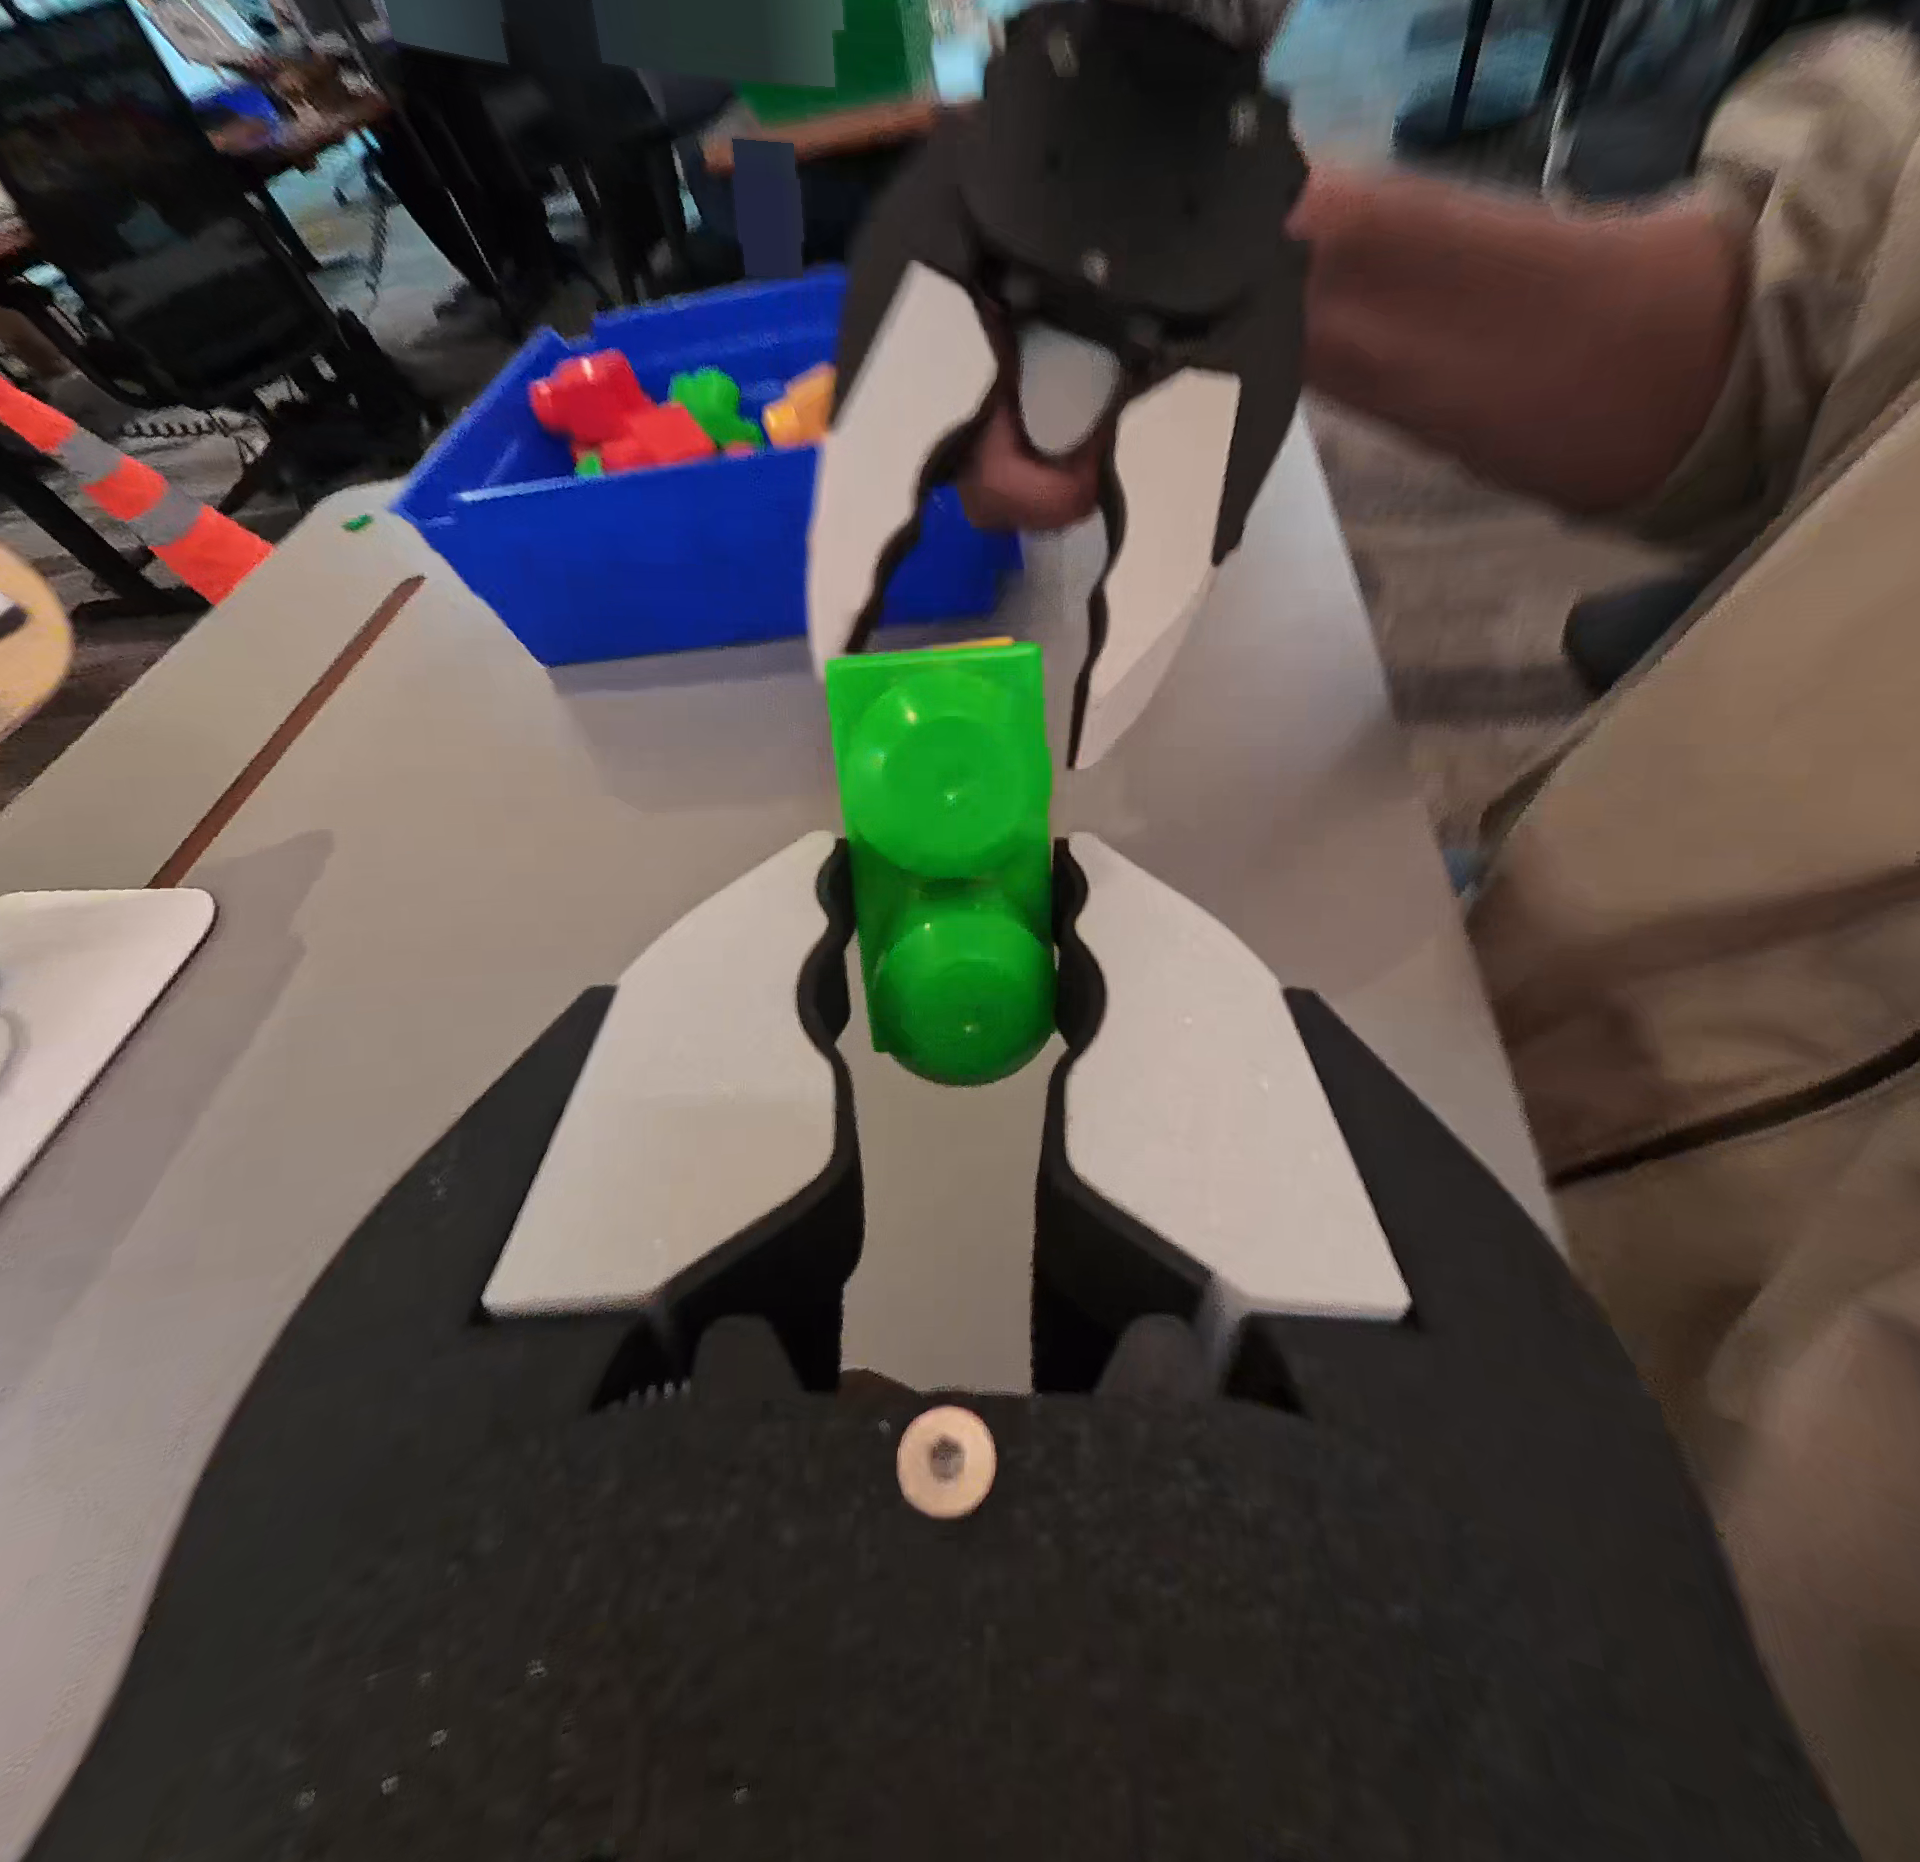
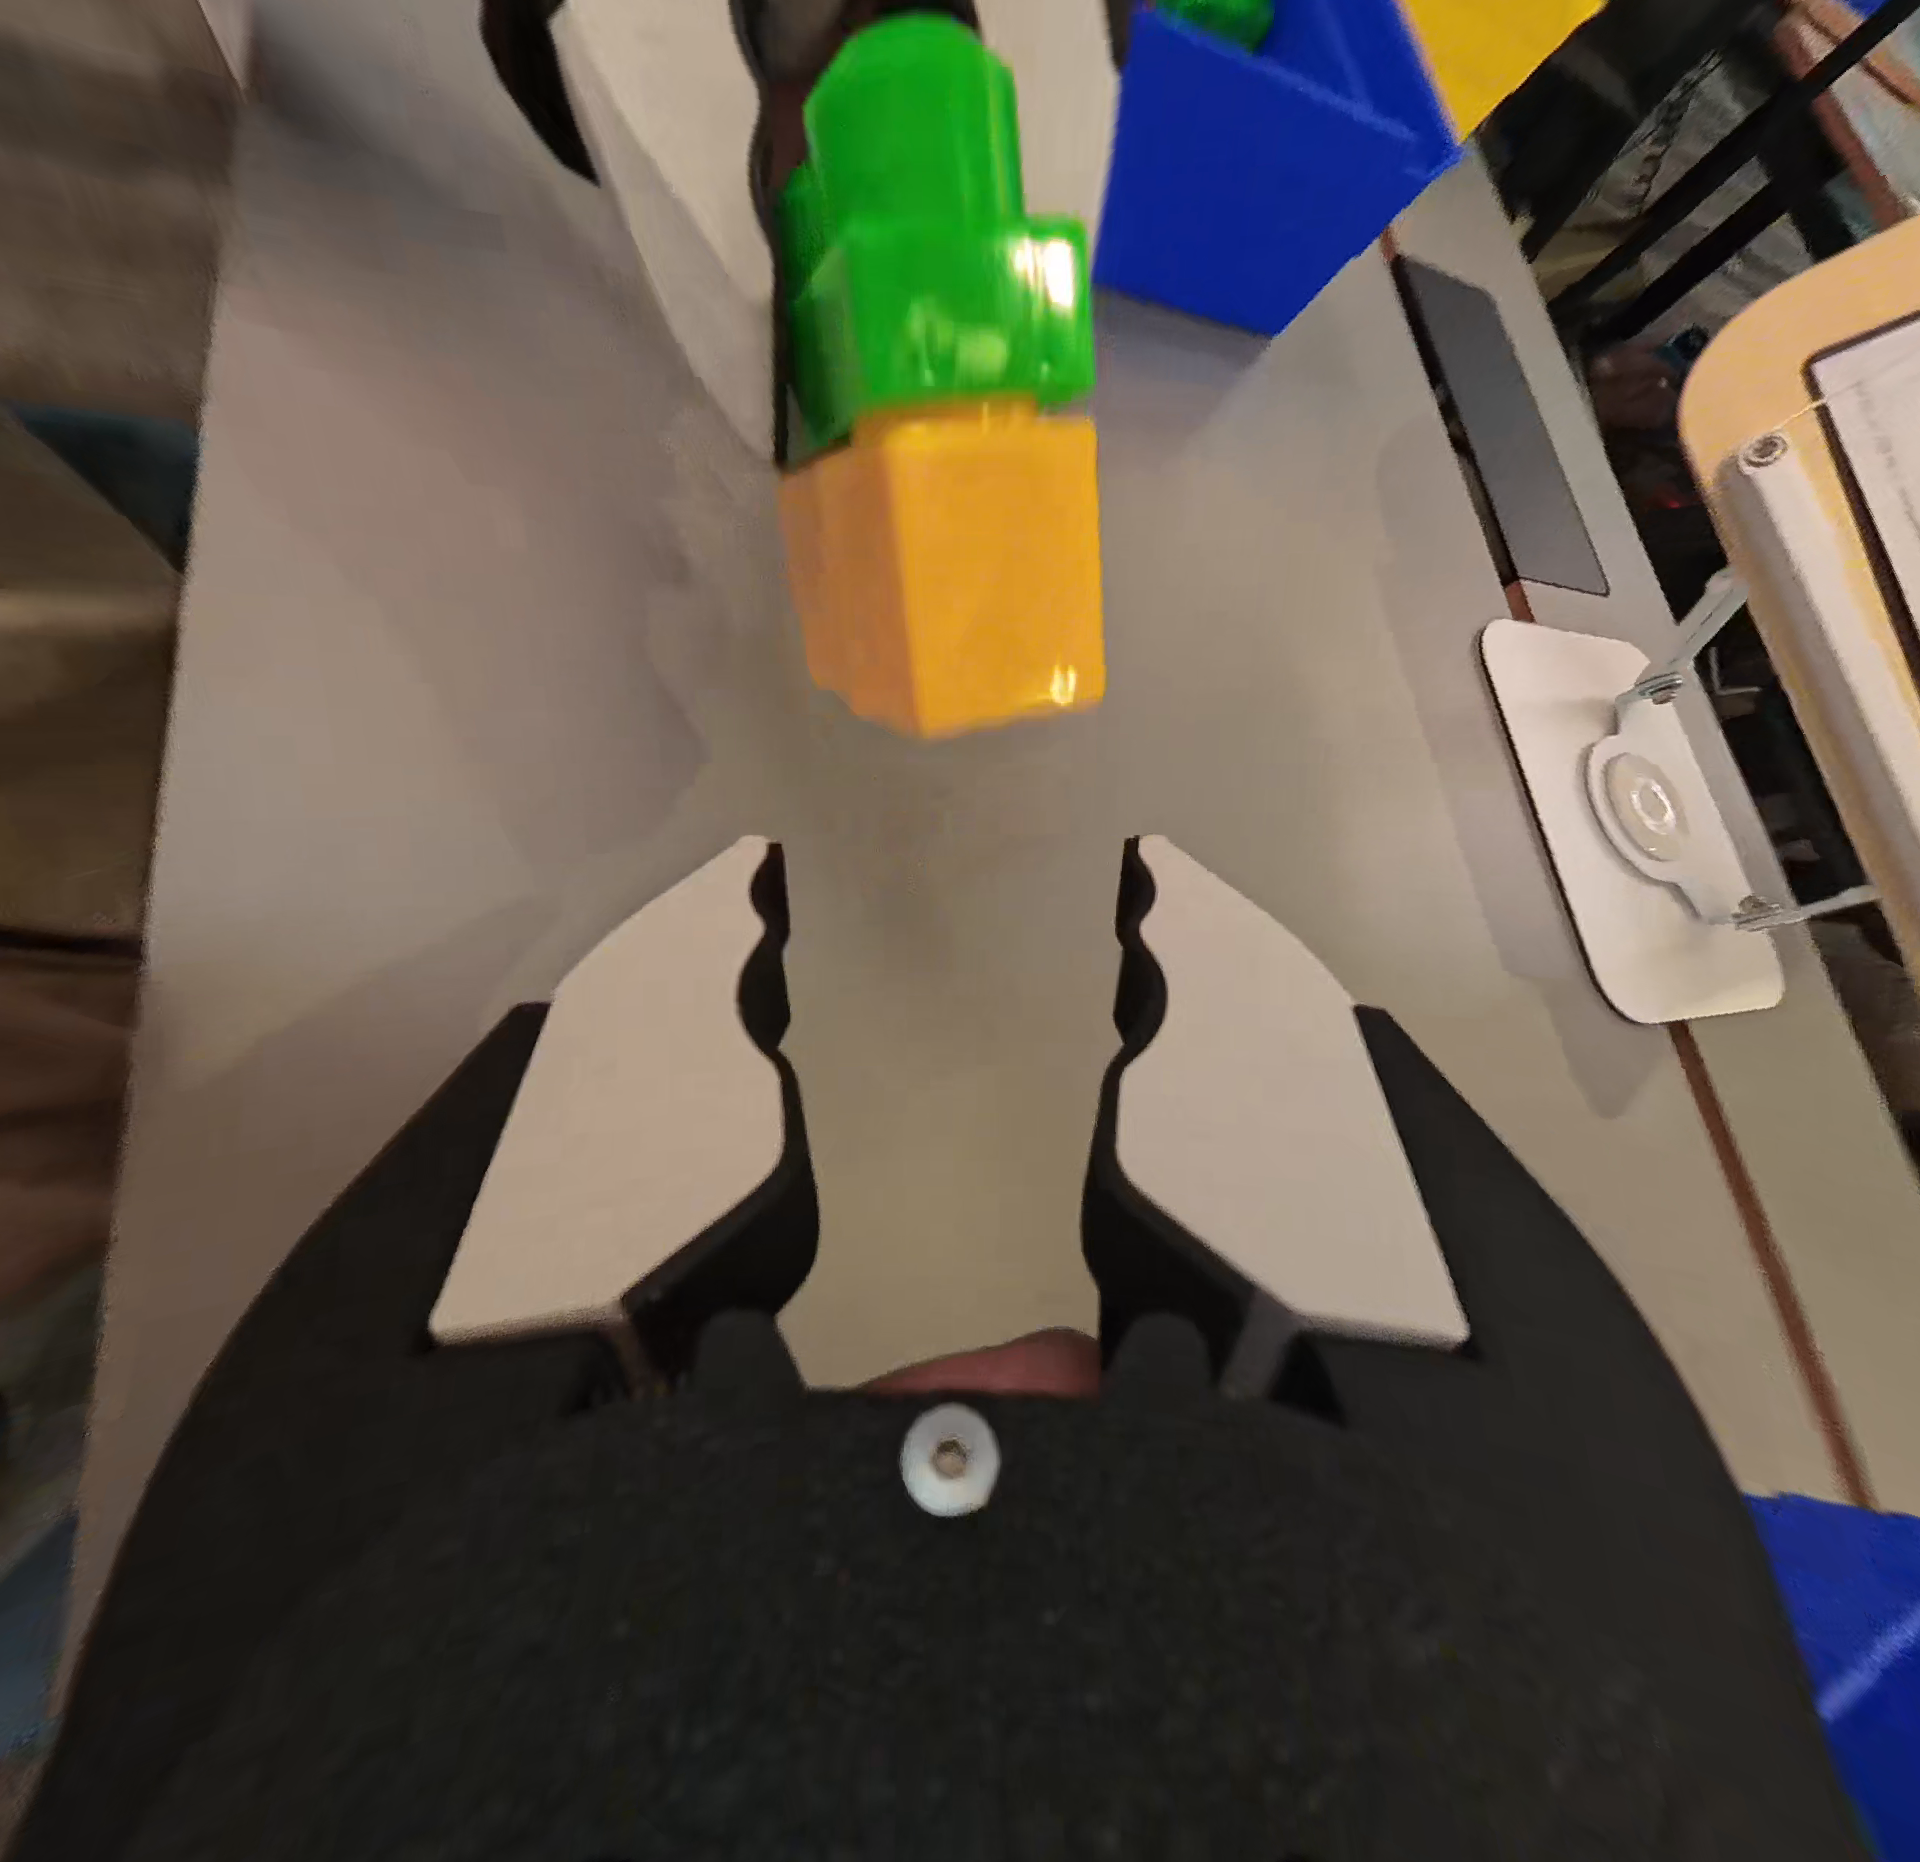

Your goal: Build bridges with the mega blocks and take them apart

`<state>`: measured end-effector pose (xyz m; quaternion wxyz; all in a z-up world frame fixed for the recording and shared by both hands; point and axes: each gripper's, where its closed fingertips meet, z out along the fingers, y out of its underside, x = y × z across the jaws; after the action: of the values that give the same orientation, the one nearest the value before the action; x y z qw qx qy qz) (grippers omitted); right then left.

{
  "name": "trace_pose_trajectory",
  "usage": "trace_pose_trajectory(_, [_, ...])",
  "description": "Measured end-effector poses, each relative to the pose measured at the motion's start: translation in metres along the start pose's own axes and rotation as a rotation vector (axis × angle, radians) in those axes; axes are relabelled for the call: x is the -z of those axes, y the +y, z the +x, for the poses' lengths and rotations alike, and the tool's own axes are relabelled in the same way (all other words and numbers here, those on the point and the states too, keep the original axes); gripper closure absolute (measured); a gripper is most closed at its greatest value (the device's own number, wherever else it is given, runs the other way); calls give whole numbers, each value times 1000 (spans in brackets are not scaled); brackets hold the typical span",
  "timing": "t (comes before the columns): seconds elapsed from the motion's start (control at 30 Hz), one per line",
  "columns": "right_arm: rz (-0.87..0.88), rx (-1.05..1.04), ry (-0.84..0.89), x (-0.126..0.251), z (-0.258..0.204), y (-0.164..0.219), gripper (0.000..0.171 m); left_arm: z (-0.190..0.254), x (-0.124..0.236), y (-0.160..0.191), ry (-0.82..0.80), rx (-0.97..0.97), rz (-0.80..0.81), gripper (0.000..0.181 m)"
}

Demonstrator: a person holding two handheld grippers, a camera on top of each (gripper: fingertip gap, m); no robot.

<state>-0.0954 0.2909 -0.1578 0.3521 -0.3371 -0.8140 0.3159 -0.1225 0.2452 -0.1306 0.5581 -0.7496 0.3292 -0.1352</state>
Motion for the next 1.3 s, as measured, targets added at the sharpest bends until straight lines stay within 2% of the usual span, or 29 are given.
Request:
trace_pose_trajectory(0.1, [170,-158,-24,13,-4,-5,111,-6,25,-14,13,138,181,146])
trace_pose_trajectory(0.2, [346,-325,-46,21,-9,-10,110,-7,41,-15,12,199,275,146])
trace_pose_trajectory(0.4, [544,-482,-103,17,-17,-27,110,1,45,-10,19,191,272,145])
trace_pose_trajectory(0.6, [774,-492,-156,12,-14,-83,108,11,32,-21,87,206,313,146])
trace_pose_trajectory(0.77, [831,-452,-172,8,-11,-97,131,18,24,-30,116,215,361,146])
trace_pose_trajectory(0.97, [772,-383,-176,11,-18,-89,135,23,21,-23,93,163,328,146])
trace_pose_trajectory(1.1, [790,-399,-161,28,-8,-78,136,14,36,-25,79,199,376,146])
trace_pose_trajectory(1.3, [665,-395,-52,39,10,-45,135,7,46,-11,-5,134,268,146])
